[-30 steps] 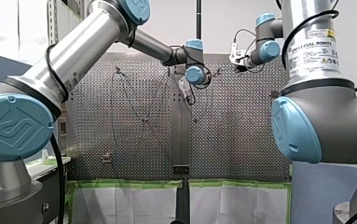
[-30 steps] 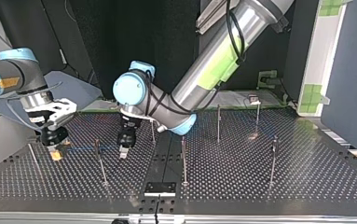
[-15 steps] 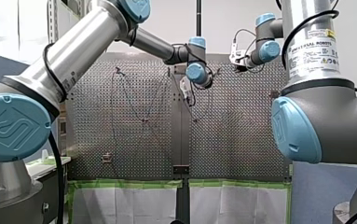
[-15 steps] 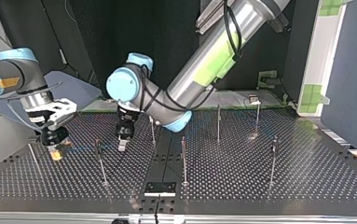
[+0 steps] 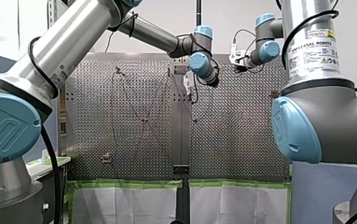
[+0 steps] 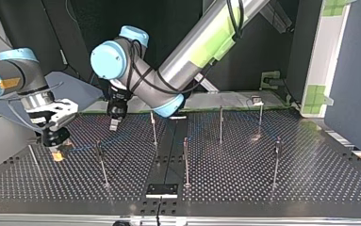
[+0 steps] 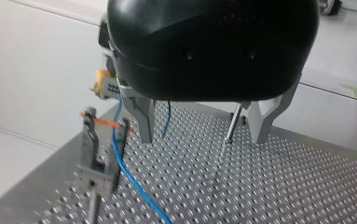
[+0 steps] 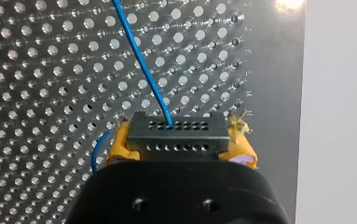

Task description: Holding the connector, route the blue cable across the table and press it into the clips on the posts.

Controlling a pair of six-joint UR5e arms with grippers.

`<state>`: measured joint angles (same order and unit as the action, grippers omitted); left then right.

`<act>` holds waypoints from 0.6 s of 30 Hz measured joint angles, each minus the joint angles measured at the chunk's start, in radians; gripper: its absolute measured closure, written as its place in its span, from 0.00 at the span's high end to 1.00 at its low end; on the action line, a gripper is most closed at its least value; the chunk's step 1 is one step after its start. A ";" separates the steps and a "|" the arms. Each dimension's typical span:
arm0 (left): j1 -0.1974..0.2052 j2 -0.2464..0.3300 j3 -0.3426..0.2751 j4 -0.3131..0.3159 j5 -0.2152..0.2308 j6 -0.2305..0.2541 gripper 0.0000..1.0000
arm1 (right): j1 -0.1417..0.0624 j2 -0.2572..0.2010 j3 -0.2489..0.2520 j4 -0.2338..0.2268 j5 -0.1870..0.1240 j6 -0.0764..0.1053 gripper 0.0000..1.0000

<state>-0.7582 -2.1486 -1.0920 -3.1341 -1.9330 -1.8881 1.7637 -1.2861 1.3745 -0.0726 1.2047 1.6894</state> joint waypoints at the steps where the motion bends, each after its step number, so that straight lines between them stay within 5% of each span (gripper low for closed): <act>1: -0.002 0.008 -0.009 0.005 0.000 -0.001 1.00 | 0.001 0.000 0.000 0.000 0.000 0.000 0.00; 10: -0.009 0.096 -0.096 0.087 -0.010 -0.007 1.00 | 0.006 0.000 0.001 0.003 0.000 -0.002 0.00; 18: -0.019 0.180 -0.180 0.171 -0.071 0.000 1.00 | 0.009 0.000 0.001 0.006 0.000 -0.002 0.00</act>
<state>-0.7773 -1.9688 -1.2722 -2.9632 -2.0039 -1.8880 1.7723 -1.2864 1.3753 -0.0667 1.2043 1.6876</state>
